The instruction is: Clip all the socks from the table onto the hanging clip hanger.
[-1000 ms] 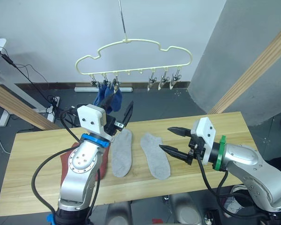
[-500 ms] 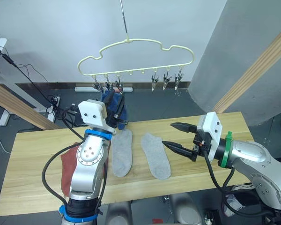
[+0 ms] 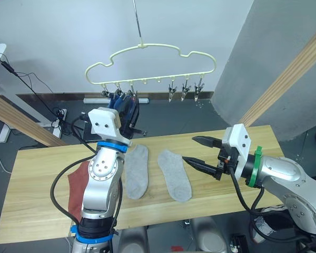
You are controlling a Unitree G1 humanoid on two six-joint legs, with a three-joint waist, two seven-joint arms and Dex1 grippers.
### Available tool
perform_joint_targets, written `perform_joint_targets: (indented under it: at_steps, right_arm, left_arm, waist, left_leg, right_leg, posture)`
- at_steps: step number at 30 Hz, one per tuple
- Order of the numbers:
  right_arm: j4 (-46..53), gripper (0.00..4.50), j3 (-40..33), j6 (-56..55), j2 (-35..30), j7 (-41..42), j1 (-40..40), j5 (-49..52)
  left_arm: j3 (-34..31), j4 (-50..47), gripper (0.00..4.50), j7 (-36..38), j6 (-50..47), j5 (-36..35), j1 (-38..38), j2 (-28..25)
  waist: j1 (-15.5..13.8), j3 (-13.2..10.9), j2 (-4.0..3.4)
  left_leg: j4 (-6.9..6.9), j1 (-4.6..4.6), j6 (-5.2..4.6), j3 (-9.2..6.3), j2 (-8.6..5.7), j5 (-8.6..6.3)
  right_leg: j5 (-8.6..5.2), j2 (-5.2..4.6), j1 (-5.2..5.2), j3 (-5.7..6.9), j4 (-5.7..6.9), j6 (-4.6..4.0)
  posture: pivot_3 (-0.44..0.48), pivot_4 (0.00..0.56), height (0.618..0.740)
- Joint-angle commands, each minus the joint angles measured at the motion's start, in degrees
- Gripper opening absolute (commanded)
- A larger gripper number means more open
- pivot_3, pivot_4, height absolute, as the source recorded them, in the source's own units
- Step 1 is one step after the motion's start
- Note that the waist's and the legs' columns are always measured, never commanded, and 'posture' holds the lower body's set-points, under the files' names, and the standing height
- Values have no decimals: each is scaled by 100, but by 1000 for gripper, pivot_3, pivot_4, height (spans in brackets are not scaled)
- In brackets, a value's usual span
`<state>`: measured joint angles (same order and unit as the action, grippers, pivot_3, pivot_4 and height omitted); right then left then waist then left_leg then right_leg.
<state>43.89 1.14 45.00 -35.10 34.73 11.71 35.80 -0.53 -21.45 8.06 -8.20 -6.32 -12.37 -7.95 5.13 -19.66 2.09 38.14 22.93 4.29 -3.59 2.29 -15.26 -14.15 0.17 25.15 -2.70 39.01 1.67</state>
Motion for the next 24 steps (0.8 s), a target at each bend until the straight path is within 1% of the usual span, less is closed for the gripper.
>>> perform_joint_targets:
  at_steps: [1,3,6,11,18,24]
  right_arm:
    - [194,3391,-92,-28,-44,-29,22,130]
    - [180,3391,-88,-37,-52,-34,34,129]
    - [164,3391,-75,-44,-45,-57,45,127]
    - [159,3391,-52,-57,-46,-94,51,140]
    - [146,3391,-44,-69,-54,-121,38,141]
    - [154,3391,-30,-74,-39,-153,40,133]
  left_arm:
    - [-39,-214,2099,-2,27,-95,-21,55]
    - [-57,-182,2604,-50,-61,-73,-53,75]
    - [-66,-136,2604,-134,-154,21,-113,73]
    - [-46,-54,2604,-126,-372,-66,-232,95]
    - [-107,192,2604,-158,-307,20,-501,68]
    - [-90,299,2604,-136,-347,19,-585,82]
  waist:
    - [-1,0,0]
    - [0,0,0]
    - [0,0,0]
    - [0,0,0]
    - [-1,0,0]
    - [0,0,0]
  left_leg:
    - [0,0,0,0,0,0]
    - [0,0,0,0,0,0]
    - [0,0,0,0,0,0]
    - [1,0,0,0,-1,0]
    - [1,0,-1,0,-1,0]
    - [1,1,-1,0,-1,0]
  right_leg:
    - [0,0,0,0,0,0]
    - [0,0,0,0,0,0]
    - [0,0,0,0,0,0]
    - [0,0,-1,0,0,1]
    - [1,0,-1,0,0,1]
    - [1,0,0,0,0,1]
  posture:
    - [-212,303,740]
    - [-212,303,740]
    - [-212,303,740]
    - [-212,303,740]
    - [-212,303,740]
    - [-215,302,740]
